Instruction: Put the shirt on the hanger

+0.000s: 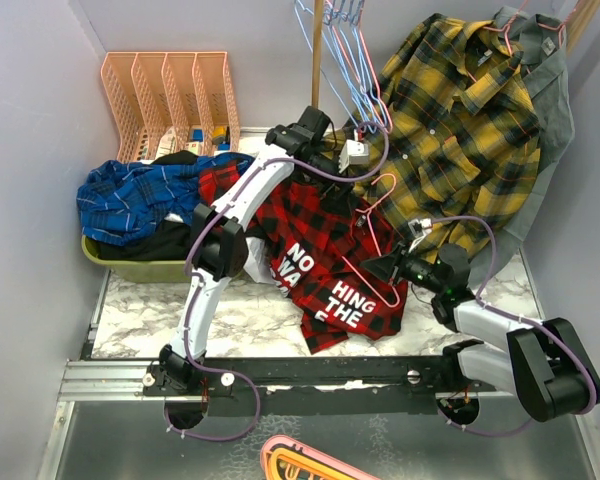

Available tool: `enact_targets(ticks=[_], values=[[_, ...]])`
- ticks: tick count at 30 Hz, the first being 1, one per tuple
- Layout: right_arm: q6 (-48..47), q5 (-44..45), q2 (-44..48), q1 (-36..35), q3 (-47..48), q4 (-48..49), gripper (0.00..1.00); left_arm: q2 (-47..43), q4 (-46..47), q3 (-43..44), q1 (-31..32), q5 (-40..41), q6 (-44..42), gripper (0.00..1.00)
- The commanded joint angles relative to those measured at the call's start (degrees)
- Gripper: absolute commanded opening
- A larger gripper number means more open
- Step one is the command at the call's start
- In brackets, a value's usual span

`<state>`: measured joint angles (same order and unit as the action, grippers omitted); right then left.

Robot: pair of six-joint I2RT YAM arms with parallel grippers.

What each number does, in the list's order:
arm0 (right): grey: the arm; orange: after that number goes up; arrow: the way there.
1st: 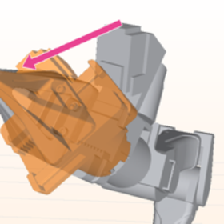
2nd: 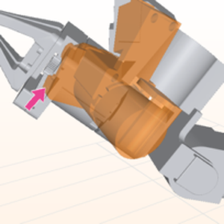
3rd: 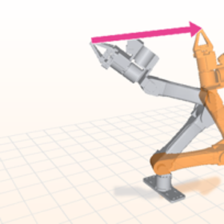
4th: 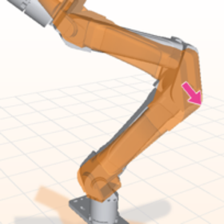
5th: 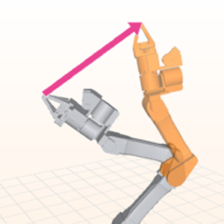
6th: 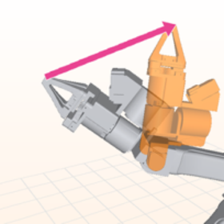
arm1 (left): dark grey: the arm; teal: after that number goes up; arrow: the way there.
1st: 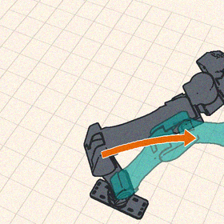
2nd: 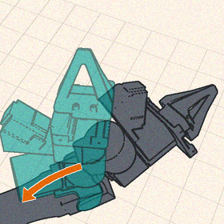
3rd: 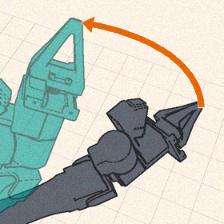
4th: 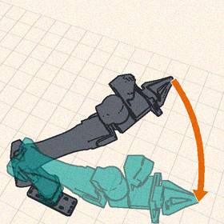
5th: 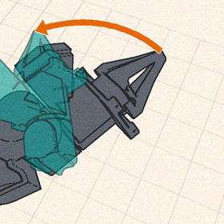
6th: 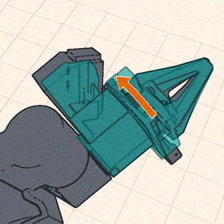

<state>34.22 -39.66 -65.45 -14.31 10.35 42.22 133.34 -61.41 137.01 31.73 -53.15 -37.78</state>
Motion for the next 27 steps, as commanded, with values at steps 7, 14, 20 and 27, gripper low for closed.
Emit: enact_targets(ticks=[7, 14, 20, 27], values=[[-1.26, 1.78, -0.89, -0.28, -0.33, 3.13, 0.01, 2.74, -0.85, 1.08, -0.04, -0.40, -1.58, 0.82], [-1.26, 2.32, -1.60, -0.28, 0.27, 2.86, 0.01, 0.13, -4.45, -2.12, 0.01, -2.72, -3.63, 0.61], [-1.21, 2.31, -2.93, -0.29, 1.77, 2.65, 0.01, -3.64, -4.86, -6.56, 0.95, -6.41, -3.28, 0.39], [-1.04, 2.04, -4.65, -0.37, 3.86, 2.79, 0.01, -4.05, -6.85, -7.98, 2.24, -5.43, -4.72, 0.46]])
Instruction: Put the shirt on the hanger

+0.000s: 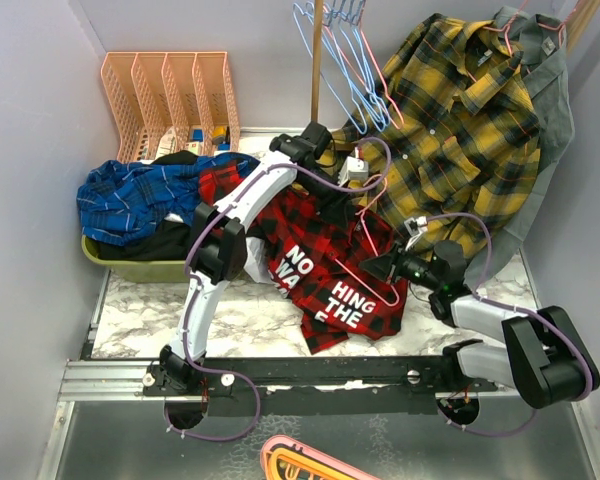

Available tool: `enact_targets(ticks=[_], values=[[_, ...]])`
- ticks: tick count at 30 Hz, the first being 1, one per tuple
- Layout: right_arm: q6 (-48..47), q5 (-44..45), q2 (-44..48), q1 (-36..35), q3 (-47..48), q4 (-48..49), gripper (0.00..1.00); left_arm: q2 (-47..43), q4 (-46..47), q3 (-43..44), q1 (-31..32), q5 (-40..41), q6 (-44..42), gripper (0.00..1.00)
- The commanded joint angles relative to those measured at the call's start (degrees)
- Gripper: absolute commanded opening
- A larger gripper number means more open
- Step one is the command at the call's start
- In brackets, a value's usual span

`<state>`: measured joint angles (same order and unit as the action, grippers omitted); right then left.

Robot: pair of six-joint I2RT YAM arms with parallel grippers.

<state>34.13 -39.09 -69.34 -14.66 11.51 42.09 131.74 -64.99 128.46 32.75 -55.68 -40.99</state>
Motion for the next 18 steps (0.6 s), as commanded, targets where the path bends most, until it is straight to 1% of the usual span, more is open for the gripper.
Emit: enact_targets(ticks=[1, 3, 5, 7, 10, 11, 12, 13, 14, 15, 18], values=[[-0.99, 1.47, -0.85, -0.02, 2.80, 2.90, 0.01, -2.19, -3.82, 1.11, 1.26, -3.19, -1.54, 0.46], [-1.08, 1.56, -1.13, 0.01, 3.06, 2.87, 0.01, -2.07, -4.93, 1.68, 1.39, -3.82, -1.89, 0.47], [-1.08, 1.69, -1.33, -0.02, 3.23, 2.87, 0.01, -2.22, -5.95, 1.56, 1.71, -4.08, -3.02, 0.52], [-1.04, 1.73, -1.56, -0.10, 3.34, 2.95, 0.01, -2.51, -6.55, 1.04, 2.02, -3.73, -3.98, 0.54], [-0.99, 1.76, -1.67, -0.11, 3.33, 3.00, 0.01, -2.43, -7.34, 0.48, 2.23, -3.47, -4.94, 0.53], [-0.99, 1.74, -1.67, -0.09, 3.34, 3.00, 0.01, -2.26, -7.75, 0.59, 2.22, -3.67, -5.28, 0.52], [-1.07, 1.73, -1.67, -0.11, 3.30, 3.01, 0.01, -1.98, -8.13, 0.78, 2.23, -3.99, -5.58, 0.43], [-1.13, 1.74, -1.74, -0.11, 3.25, 2.93, 0.01, -1.77, -8.29, 1.04, 2.23, -4.15, -5.78, 0.28], [-1.16, 1.63, -1.76, -0.11, 3.26, 2.92, 0.01, -1.57, -8.23, 1.28, 2.23, -4.36, -5.90, 0.10], [-1.17, 1.65, -1.82, -0.11, 3.19, 2.91, 0.01, -1.47, -8.15, 1.55, 2.24, -4.43, -6.00, 0.00], [-1.06, 1.52, -1.91, -0.12, 2.96, 3.09, 0.01, -1.39, -9.63, 1.93, 2.23, -5.43, -9.49, 0.00]])
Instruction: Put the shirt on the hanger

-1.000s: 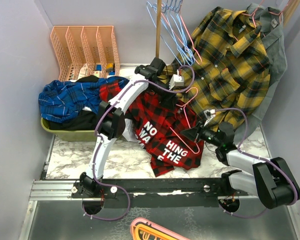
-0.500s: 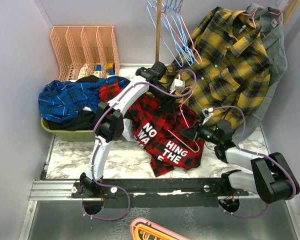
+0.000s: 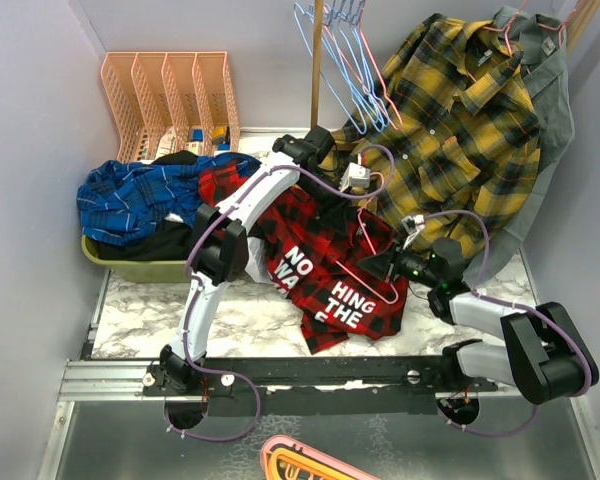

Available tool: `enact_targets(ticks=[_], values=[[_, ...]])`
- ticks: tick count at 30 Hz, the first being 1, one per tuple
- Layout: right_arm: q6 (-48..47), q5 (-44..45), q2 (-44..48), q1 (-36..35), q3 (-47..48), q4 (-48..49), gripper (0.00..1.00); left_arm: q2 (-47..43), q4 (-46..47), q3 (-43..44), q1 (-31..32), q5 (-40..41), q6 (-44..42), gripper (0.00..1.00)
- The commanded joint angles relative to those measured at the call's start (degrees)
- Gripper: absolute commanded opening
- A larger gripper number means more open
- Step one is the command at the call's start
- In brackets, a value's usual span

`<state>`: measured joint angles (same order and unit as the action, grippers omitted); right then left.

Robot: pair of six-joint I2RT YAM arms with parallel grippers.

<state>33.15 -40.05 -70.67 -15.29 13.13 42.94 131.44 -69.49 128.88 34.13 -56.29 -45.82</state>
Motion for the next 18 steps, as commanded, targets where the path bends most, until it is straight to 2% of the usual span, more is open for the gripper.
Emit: enact_targets(ticks=[1, 4, 6, 8, 11, 12, 14, 16, 18], values=[[0.05, 2.44, -0.56, 0.52, 1.23, 2.31, 0.01, -1.20, -5.49, 1.73, 0.78, -5.11, -5.44, 0.00], [1.14, 1.61, 0.38, 0.31, 1.09, 2.06, 0.01, -2.13, -5.72, 3.00, 0.75, -5.07, -5.98, 0.00], [2.19, 1.53, 2.41, 0.10, 1.47, 0.75, 0.01, -4.38, -2.67, 2.45, 1.00, -2.24, -1.04, 0.00], [3.47, 2.01, 5.19, 0.08, 2.78, -2.86, 0.01, -9.14, 2.80, -2.29, 1.03, 0.09, 4.42, 0.00], [4.77, 0.88, 9.73, 0.08, 5.66, -7.67, 0.01, -19.13, 14.96, -14.76, 1.11, 2.24, 12.18, 0.00], [5.50, 0.31, 10.87, 0.08, 6.59, -8.88, 0.05, -22.93, 20.06, -18.86, 1.11, 2.51, 15.45, 0.00], [7.22, -0.61, 12.90, 0.00, 8.30, -11.39, 0.23, -28.96, 29.24, -25.62, 1.11, 2.87, 20.53, 0.00], [8.87, -2.47, 14.52, 0.00, 9.60, -12.51, 0.32, -33.22, 33.94, -29.53, 1.07, 3.70, 24.63, 0.00], [10.38, -3.76, 16.36, 0.00, 10.57, -14.04, 0.52, -36.08, 34.56, -30.80, 1.04, 5.09, 25.69, 0.00]])
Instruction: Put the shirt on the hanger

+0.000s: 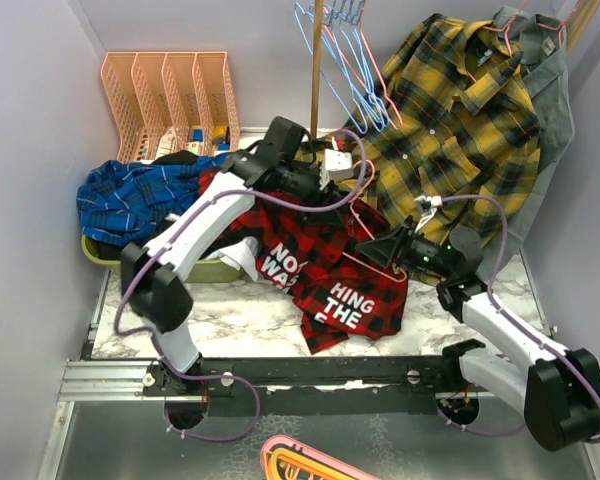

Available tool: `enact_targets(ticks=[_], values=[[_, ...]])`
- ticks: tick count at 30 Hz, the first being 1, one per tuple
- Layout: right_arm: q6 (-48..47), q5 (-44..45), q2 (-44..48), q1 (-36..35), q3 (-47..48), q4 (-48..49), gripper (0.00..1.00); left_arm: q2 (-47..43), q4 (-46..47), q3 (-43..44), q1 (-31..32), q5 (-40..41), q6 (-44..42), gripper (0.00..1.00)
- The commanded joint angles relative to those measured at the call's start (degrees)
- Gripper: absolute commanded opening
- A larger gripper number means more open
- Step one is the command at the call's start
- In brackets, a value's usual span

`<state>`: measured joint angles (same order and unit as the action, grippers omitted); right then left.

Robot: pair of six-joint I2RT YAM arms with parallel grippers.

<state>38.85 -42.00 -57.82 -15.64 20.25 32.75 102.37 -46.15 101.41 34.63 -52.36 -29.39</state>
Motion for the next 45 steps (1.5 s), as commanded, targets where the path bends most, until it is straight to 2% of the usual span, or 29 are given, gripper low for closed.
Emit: enact_targets(ticks=[1, 2, 3, 5, 8, 12, 16, 17, 18, 20, 22, 24, 25, 26, 29, 34, 38, 45], values=[[5.15, -1.74, 4.82, 0.35, 4.12, -5.50, 0.69, -7.76, 10.98, -3.69, 0.34, 1.88, 9.34, 0.00], [5.10, -1.05, 6.35, 0.35, 5.14, -8.25, 0.92, -8.39, 10.41, -3.90, -0.07, 2.35, 9.14, 0.00], [4.41, 0.27, 8.12, 0.35, 6.32, -11.64, 1.00, -8.78, 9.55, -3.89, -0.54, 2.57, 8.53, 0.00], [1.95, 5.06, 12.13, 0.35, 9.59, -20.14, 0.99, -9.68, 7.41, -3.32, -1.10, 2.64, 7.44, 0.00], [0.26, 16.93, 19.61, 0.35, 14.34, -32.33, 0.99, -10.97, 4.52, -2.52, -1.23, 4.83, 5.93, 0.00], [1.11, 23.60, 30.50, 0.35, 16.67, -38.67, 0.99, -12.24, 4.07, -3.24, -1.35, 10.33, 5.98, 0.00], [2.80, 29.63, 40.11, 0.35, 16.58, -48.92, 1.00, -13.29, 4.15, -3.31, -1.53, 9.84, 7.64, 0.00], [3.77, 31.60, 42.06, 0.35, 15.91, -52.27, 0.95, -13.59, 3.65, -3.05, -1.62, 8.99, 7.45, 0.00], [5.19, 33.46, 43.61, 0.35, 14.93, -55.05, 0.84, -13.86, 3.09, -2.71, -1.71, 7.88, 7.27, 0.00], [8.85, 35.55, 45.42, 0.35, 12.53, -59.43, 0.55, -14.39, 0.98, -1.78, -1.99, 5.42, 5.94, 0.00], [11.62, 36.10, 45.90, 0.35, 10.45, -61.41, 0.37, -15.00, -0.53, -1.12, -2.07, 4.07, 5.13, 0.00], [13.70, 38.73, 46.23, 0.35, 9.62, -63.58, 0.37, -15.17, -2.97, -0.34, -2.11, 2.83, 3.33, 0.00], [14.65, 40.85, 46.57, 0.37, 9.40, -64.45, 0.43, -15.27, -4.00, -0.04, -2.11, 2.20, 2.76, 0.00], [15.00, 43.14, 46.94, 0.35, 9.07, -64.29, 0.52, -15.41, -4.78, 0.01, -2.11, 1.42, 2.19, 0.00], [13.45, 42.25, 45.90, 0.35, 7.60, -59.42, 0.59, -15.79, -6.68, 0.46, -2.11, -0.08, 1.09, 0.00], [11.99, 31.02, 34.95, 0.35, 4.96, -51.40, 0.62, -16.04, -8.12, 1.65, -2.11, -0.77, 0.09, 0.00], [12.65, 19.94, 28.04, 0.35, -0.29, -38.33, 0.64, -16.01, -8.05, 1.49, -2.11, -0.55, -0.03, 0.00], [11.37, 18.33, 23.82, 0.35, -0.37, -35.94, 0.64, -15.89, -7.19, 0.81, -2.11, 0.09, 0.43, 0.00]])
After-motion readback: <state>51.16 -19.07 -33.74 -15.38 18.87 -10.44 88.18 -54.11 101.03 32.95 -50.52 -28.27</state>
